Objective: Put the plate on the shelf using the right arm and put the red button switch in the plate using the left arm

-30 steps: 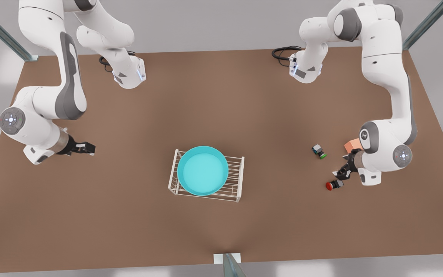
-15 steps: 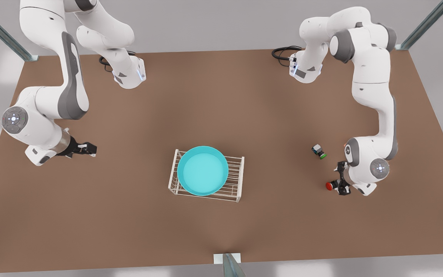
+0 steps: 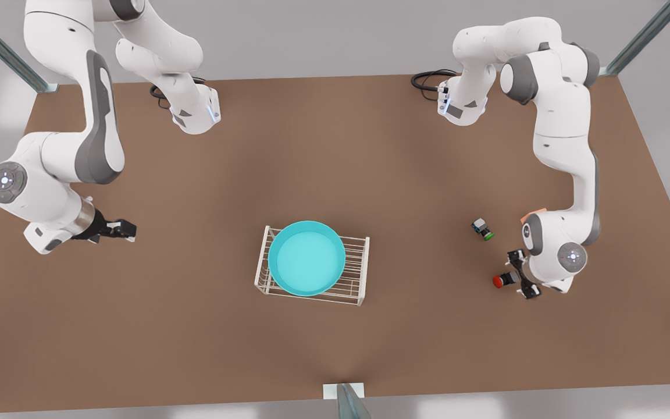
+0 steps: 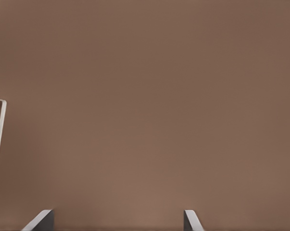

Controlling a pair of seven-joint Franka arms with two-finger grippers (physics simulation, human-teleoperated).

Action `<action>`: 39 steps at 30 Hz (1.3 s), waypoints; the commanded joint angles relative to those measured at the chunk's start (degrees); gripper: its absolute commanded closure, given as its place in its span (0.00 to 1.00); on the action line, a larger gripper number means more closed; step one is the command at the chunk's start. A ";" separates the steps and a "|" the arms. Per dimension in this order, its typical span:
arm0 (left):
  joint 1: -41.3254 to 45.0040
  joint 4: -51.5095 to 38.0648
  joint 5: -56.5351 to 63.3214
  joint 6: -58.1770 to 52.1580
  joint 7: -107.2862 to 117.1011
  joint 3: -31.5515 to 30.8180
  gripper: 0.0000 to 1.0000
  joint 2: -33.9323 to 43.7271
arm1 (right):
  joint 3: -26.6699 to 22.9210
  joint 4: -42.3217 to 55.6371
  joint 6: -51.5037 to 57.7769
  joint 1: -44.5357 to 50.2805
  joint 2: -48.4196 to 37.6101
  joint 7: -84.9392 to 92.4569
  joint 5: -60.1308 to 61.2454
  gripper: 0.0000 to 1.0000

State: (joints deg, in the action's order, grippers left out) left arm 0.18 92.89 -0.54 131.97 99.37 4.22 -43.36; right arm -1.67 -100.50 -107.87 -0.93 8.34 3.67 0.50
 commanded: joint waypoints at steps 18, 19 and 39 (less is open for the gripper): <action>0.35 -0.25 0.02 0.40 11.72 0.00 0.43 -0.41 | -0.17 0.22 1.00 0.05 0.10 0.90 0.11 0.00; 0.35 -0.43 0.02 0.31 11.72 0.00 0.46 -0.41 | -0.09 0.21 1.00 0.05 0.10 0.90 0.02 0.00; 4.56 -16.51 0.02 -23.51 20.24 -13.88 0.59 9.52 | -0.44 0.92 1.00 -0.21 0.19 0.81 0.11 0.00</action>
State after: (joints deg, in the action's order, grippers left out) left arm 4.76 78.13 -1.00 118.05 110.42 -7.90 -34.32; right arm -2.12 -99.61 -106.90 -1.06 8.58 4.36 0.54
